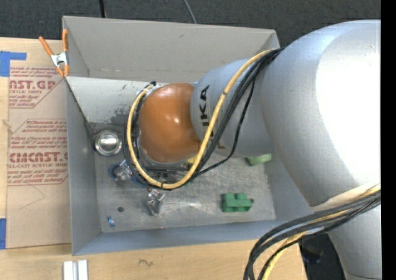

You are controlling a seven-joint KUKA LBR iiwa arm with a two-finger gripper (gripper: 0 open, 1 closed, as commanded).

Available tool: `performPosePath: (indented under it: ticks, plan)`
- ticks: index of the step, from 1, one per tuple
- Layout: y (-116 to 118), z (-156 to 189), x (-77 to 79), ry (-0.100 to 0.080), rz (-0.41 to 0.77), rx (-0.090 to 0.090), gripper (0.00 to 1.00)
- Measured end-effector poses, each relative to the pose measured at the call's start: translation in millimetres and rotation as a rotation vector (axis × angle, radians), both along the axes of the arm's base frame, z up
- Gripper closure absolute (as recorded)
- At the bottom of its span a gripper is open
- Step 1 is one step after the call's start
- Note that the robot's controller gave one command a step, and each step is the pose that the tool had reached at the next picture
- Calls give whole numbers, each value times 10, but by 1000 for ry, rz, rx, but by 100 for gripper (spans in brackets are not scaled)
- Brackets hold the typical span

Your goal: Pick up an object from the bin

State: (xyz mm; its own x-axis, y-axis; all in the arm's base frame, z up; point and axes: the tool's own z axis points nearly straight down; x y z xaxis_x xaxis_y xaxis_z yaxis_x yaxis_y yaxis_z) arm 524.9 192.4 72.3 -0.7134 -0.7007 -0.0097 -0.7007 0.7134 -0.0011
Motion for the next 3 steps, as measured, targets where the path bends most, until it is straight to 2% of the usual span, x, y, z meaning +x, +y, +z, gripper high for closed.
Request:
performPosePath:
  ticks: [1, 2, 3]
  plan:
    - [-418, 14, 624, 1, -10, -2, 0]
    - [-386, 34, 608, 2, -5, -1, 100]
    - [-333, 1825, 347, -3, 209, -4, 100]
